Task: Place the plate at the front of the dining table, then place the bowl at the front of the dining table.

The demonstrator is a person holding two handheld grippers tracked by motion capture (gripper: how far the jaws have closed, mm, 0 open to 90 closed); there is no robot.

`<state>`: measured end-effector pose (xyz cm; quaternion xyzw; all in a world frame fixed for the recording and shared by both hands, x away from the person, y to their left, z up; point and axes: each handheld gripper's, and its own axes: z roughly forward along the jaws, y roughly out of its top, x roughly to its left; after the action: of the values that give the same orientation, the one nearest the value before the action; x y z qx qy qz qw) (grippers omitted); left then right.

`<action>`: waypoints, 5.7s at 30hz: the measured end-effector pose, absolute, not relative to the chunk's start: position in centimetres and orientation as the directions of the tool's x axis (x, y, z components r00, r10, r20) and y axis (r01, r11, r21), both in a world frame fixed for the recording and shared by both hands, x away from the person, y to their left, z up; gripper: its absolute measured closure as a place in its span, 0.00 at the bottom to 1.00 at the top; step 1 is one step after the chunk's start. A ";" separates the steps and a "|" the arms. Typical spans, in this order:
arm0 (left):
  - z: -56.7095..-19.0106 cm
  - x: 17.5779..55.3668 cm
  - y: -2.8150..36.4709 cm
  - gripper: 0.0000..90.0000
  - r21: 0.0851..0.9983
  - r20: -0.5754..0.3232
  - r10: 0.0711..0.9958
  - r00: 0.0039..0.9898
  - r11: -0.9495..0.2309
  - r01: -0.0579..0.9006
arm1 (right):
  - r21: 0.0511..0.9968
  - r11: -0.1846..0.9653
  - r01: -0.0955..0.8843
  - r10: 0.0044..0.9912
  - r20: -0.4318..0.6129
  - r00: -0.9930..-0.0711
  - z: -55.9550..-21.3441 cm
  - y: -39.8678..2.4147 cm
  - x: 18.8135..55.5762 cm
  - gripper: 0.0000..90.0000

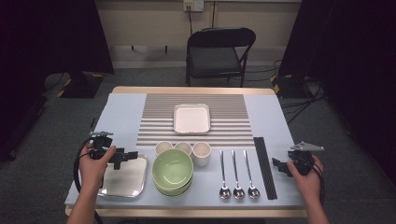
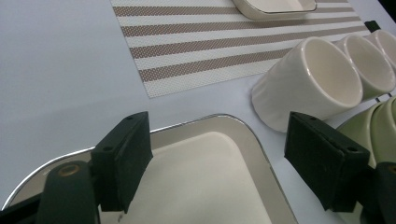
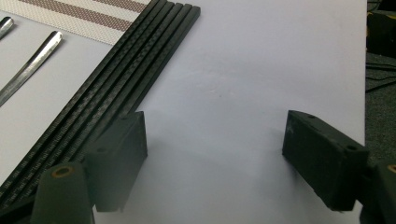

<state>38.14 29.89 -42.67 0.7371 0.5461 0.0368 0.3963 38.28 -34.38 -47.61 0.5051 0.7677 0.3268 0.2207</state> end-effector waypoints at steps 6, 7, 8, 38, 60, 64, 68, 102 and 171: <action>-43.0 38.0 29.7 0.25 0.628 -0.383 0.829 0.407 -0.090 0.773 | 0.723 0.274 0.634 0.920 -0.005 -0.392 -47.6 -34.4 38.3 0.23; -43.0 38.0 29.6 0.25 0.628 -0.378 0.830 0.409 -0.094 0.773 | 0.723 0.274 0.634 0.920 -0.005 -0.392 -47.6 -34.4 38.3 0.23; -43.0 38.0 29.6 0.25 0.629 -0.376 0.830 0.413 -0.099 0.771 | 0.724 0.274 0.634 0.920 -0.006 -0.391 -47.6 -34.4 38.3 0.23; -42.5 37.1 29.8 0.24 0.657 -0.359 0.823 0.439 -0.111 0.746 | 0.698 0.293 0.653 0.915 -0.007 -0.403 -47.1 -34.4 38.5 0.23; -42.5 36.9 29.7 0.24 0.672 -0.352 0.812 0.464 -0.126 0.730 | 0.693 0.352 0.629 0.876 -0.008 -0.482 -44.7 -32.4 39.5 0.26; -42.5 36.8 29.7 0.24 0.672 -0.354 0.810 0.468 -0.127 0.730 | 0.682 0.368 0.633 0.867 -0.006 -0.497 -44.3 -31.6 39.7 0.28; -42.5 36.8 29.7 0.24 0.665 -0.355 0.813 0.461 -0.127 0.736 | 0.669 0.386 0.635 0.862 -0.016 -0.507 -43.8 -30.9 39.8 0.30; -42.4 36.6 29.6 0.24 0.662 -0.332 0.819 0.468 -0.151 0.734 | 0.652 0.479 0.588 0.775 0.000 -0.632 -41.0 -24.5 40.9 0.33; -42.8 36.5 29.2 0.24 0.661 -0.334 0.803 0.494 -0.174 0.730 | 0.673 0.594 0.441 0.615 -0.027 -0.788 -36.6 -14.9 42.4 0.32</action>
<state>36.54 29.23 -42.82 0.7649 0.5011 0.0451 0.4024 42.37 -14.85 -36.59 0.2991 0.8834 0.3370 0.1293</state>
